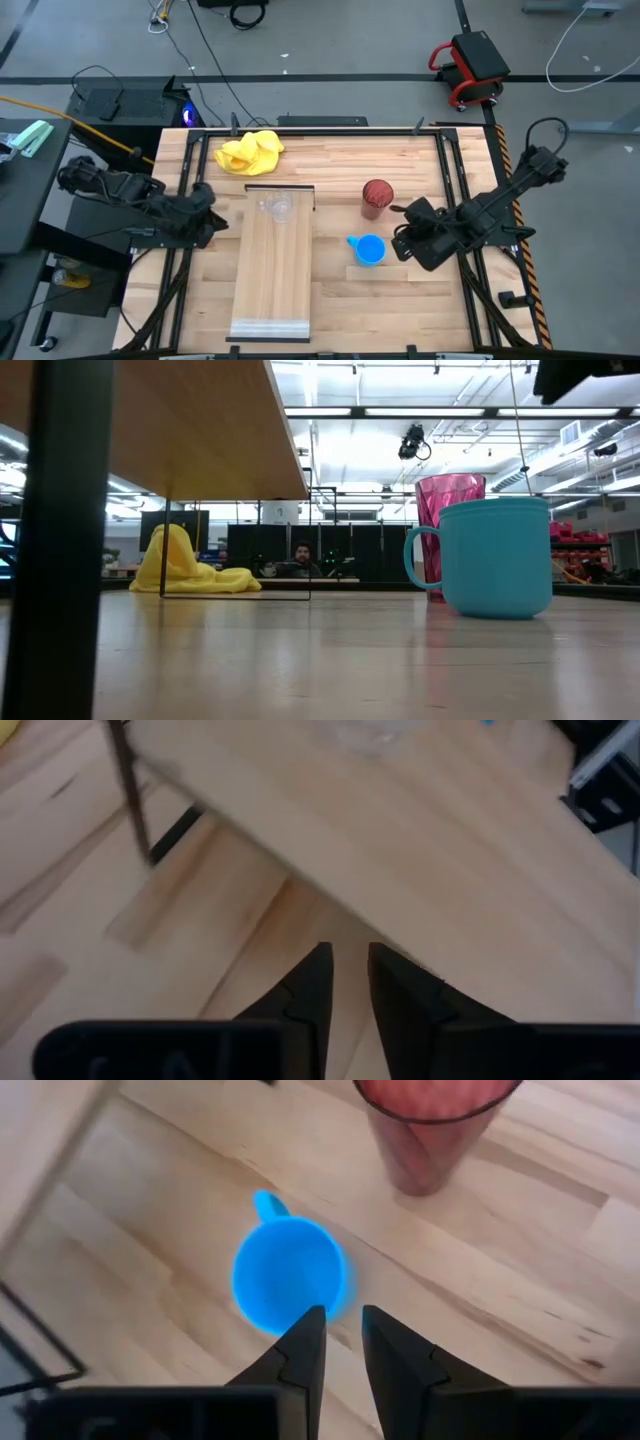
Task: Stack small to large cups/mugs on shelf
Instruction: Put the blue mug on the shelf
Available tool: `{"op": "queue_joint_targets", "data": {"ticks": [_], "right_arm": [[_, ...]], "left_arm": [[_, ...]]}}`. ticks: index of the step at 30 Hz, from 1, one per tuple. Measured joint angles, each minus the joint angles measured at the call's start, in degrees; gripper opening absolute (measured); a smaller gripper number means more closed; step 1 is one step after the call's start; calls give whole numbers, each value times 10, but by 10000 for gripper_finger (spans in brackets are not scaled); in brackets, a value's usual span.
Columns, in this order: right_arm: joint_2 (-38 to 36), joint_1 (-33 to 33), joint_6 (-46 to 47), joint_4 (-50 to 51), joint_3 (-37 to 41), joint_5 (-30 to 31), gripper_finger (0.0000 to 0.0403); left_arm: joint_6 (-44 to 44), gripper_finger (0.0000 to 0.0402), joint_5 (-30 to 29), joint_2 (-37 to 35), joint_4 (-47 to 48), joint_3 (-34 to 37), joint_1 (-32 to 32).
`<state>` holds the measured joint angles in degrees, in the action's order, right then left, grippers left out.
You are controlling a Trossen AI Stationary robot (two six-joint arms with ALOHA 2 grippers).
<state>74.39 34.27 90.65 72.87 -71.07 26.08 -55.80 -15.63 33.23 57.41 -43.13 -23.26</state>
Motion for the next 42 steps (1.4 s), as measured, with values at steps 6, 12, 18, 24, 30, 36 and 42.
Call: {"op": "queue_joint_targets", "data": {"ticks": [6, 12, 18, 24, 30, 36, 42], "right_arm": [[35, -2, -70, -6, 17, -26, 96], [47, -47, -83, -88, 82, -82, 128], [47, -101, -83, -181, 121, -96, 144], [63, -129, -99, -208, 123, -123, 139], [105, -129, -97, -216, 124, -131, 137], [137, -129, -97, -223, 124, -144, 134], [157, -129, -85, -223, 124, -150, 116]], "left_arm": [[-79, 66, -27, 1, 58, 0, -24], [-96, 68, -48, 1, 87, 0, -28], [-72, 67, -72, 1, 89, 0, -28], [-59, 75, -72, 1, 89, 0, -28], [-38, 76, -73, 1, 89, 0, -28], [-36, 75, -73, 1, 89, 0, -28], [-36, 79, -73, 1, 89, 0, -28]]}}
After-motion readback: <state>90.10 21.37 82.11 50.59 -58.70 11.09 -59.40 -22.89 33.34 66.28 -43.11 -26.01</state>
